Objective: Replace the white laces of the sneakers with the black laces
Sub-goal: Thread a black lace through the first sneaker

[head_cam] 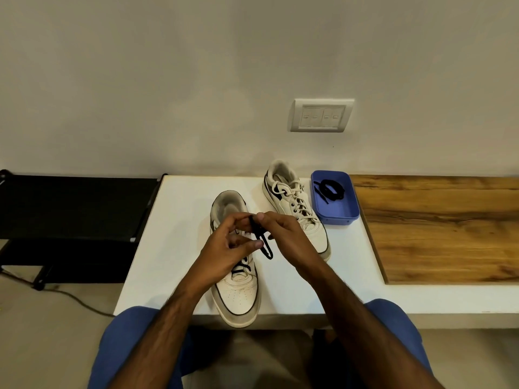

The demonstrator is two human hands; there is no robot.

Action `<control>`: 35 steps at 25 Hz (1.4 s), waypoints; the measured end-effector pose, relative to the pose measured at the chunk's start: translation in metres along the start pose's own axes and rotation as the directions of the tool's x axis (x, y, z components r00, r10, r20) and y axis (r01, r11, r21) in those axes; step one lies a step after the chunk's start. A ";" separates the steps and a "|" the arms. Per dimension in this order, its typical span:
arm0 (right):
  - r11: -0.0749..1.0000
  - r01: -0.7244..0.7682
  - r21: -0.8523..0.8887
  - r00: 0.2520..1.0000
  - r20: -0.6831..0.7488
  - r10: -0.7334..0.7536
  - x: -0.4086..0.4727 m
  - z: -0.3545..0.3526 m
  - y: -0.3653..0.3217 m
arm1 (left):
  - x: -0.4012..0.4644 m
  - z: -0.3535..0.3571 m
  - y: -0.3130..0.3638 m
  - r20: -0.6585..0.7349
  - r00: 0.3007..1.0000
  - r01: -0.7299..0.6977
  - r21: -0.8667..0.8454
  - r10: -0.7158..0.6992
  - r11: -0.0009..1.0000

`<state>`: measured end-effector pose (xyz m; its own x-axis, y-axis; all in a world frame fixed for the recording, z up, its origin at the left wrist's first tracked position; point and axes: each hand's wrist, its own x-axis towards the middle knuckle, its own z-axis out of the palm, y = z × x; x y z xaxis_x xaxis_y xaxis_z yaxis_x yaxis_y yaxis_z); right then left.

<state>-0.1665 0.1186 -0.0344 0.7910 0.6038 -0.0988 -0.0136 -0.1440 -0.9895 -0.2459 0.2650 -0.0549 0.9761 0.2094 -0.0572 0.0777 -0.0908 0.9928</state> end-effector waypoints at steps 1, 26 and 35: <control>1.000 -0.001 -0.020 1.000 0.016 0.001 0.001 0.000 0.001 | 0.001 0.000 0.000 -0.016 1.000 0.000 -0.031 -0.001 1.000; 0.792 0.285 -0.540 0.957 0.116 -0.265 0.019 -0.001 0.016 | 0.006 -0.049 -0.014 -0.193 0.966 -0.112 0.284 0.171 0.952; 0.829 0.286 -0.480 0.958 0.111 -0.266 0.038 0.024 0.013 | 0.017 -0.054 -0.022 -0.343 0.934 -0.029 0.217 0.104 0.976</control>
<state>-0.1511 0.1588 -0.0533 0.6933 0.7034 0.1568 0.5084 -0.3231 -0.7982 -0.2422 0.3228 -0.0720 0.8499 0.5199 0.0855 0.0920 -0.3062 0.9475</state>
